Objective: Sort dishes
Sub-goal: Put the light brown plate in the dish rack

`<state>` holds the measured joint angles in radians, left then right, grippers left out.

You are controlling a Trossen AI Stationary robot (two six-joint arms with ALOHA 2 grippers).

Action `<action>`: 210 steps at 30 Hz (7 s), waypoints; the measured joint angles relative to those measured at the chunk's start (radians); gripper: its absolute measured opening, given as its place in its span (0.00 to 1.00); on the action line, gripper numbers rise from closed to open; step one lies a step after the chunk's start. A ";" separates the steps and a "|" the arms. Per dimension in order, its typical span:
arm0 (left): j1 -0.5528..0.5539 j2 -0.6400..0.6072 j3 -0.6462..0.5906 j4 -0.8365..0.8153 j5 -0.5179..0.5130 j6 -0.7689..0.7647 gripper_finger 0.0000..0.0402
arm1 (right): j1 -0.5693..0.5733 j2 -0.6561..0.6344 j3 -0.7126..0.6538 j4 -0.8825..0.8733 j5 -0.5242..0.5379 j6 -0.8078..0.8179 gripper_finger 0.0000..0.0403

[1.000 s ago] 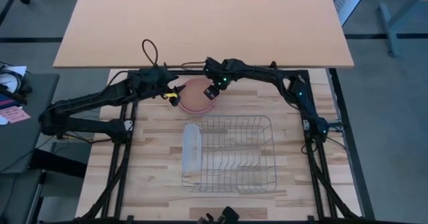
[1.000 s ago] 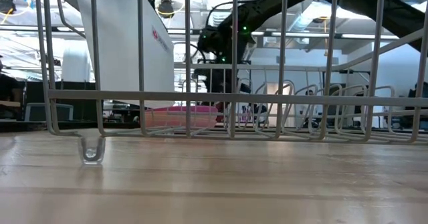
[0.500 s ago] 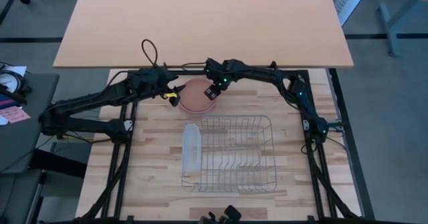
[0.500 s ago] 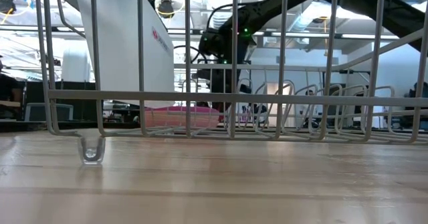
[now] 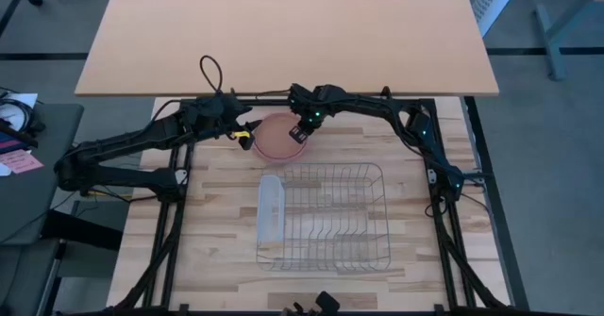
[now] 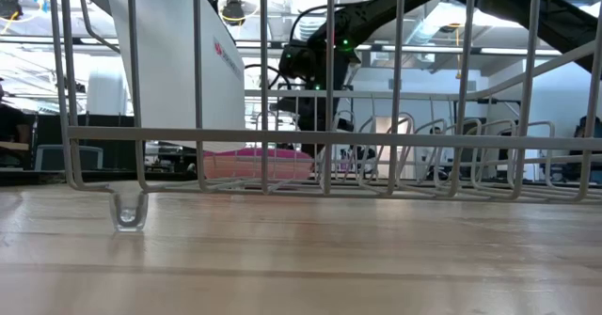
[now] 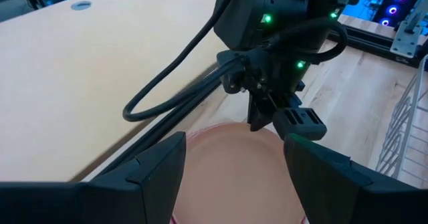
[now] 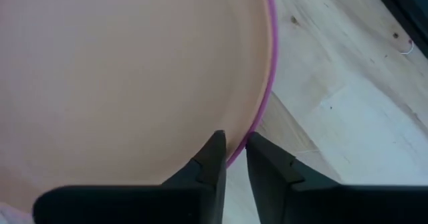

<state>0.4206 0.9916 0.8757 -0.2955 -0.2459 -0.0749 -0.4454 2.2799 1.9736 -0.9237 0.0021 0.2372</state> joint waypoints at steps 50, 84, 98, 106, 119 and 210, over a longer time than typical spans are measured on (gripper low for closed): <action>0.000 0.000 0.000 -0.028 0.000 0.004 0.61 | 0.039 0.087 0.071 -0.093 0.054 -0.003 0.38; 0.166 0.017 -0.081 0.009 0.066 0.040 0.61 | -0.003 0.063 0.268 -0.177 0.079 -0.111 0.04; 0.281 0.019 -0.140 0.026 0.291 -0.019 0.61 | -0.031 0.027 0.375 -0.299 0.039 -0.191 0.04; 0.282 0.121 -0.140 -0.011 0.371 -0.061 0.61 | -0.068 -0.068 0.374 -0.360 -0.003 -0.227 0.04; 0.263 0.453 -0.140 0.019 0.530 -0.104 0.61 | -0.065 -0.171 0.374 -0.402 -0.038 -0.265 0.04; 0.118 0.332 -0.086 0.175 0.379 1.006 0.61 | -0.070 -0.289 0.373 -0.460 -0.242 -0.344 0.03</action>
<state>0.5388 1.3240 0.7898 -0.1207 0.1330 0.9308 -0.5155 1.9906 2.3470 -1.3836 -0.2399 -0.1064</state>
